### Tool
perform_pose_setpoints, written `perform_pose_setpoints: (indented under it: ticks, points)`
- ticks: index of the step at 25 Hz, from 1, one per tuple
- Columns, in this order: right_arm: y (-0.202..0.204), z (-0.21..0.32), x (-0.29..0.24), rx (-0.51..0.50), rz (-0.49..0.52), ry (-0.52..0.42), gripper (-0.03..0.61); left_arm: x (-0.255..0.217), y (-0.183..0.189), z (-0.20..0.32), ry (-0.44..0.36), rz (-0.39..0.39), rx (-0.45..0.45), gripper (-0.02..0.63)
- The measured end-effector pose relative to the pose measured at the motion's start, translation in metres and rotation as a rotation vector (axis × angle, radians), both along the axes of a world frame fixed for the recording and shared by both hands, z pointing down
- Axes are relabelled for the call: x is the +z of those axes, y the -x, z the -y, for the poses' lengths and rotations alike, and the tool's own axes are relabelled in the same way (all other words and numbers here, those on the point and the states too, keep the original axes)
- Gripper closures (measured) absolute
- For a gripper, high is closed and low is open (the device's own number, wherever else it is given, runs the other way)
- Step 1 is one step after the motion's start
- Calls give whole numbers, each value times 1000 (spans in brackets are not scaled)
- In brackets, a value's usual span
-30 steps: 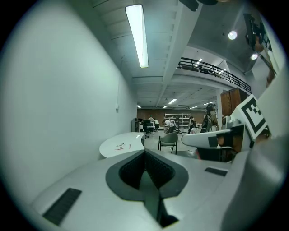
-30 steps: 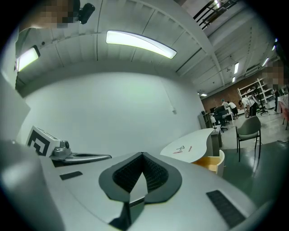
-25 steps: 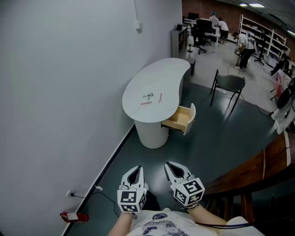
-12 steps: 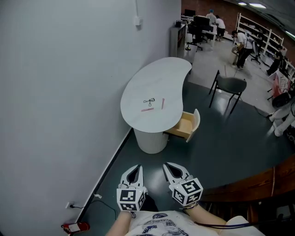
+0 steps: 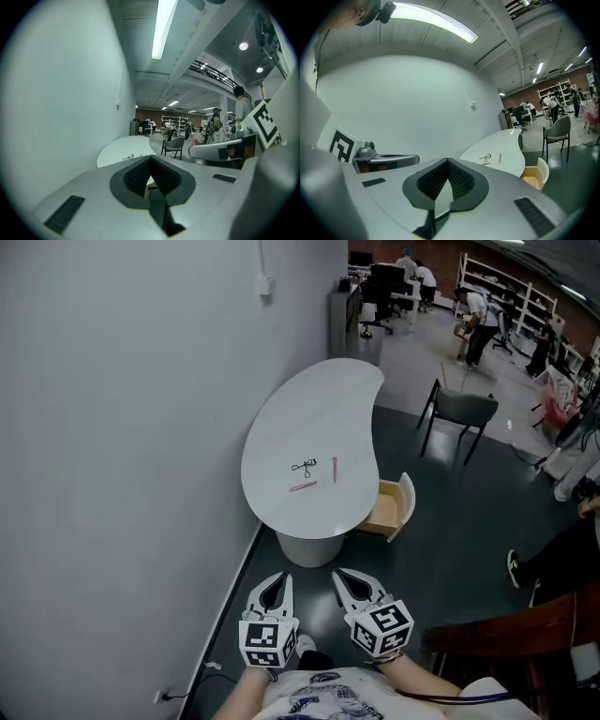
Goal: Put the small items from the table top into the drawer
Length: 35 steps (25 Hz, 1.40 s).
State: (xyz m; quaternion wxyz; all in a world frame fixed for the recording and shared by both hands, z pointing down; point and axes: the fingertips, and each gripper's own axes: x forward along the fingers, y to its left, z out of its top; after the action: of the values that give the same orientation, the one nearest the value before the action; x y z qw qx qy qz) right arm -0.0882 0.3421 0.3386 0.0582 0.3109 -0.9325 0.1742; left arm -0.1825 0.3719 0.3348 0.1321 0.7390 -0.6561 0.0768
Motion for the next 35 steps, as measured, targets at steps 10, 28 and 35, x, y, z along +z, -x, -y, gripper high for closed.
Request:
perform_pose_setpoints:
  ticks: [10,28,35]
  points:
    - [48,46,0,83,7,12,558,4,57,50,3,-7,62,594]
    - [40,157,23,152,-42,39,558,33,58,153,42,-50,105,594]
    - [46,237,39,118,-39,77,558,44,60,234,80,-32,90,594]
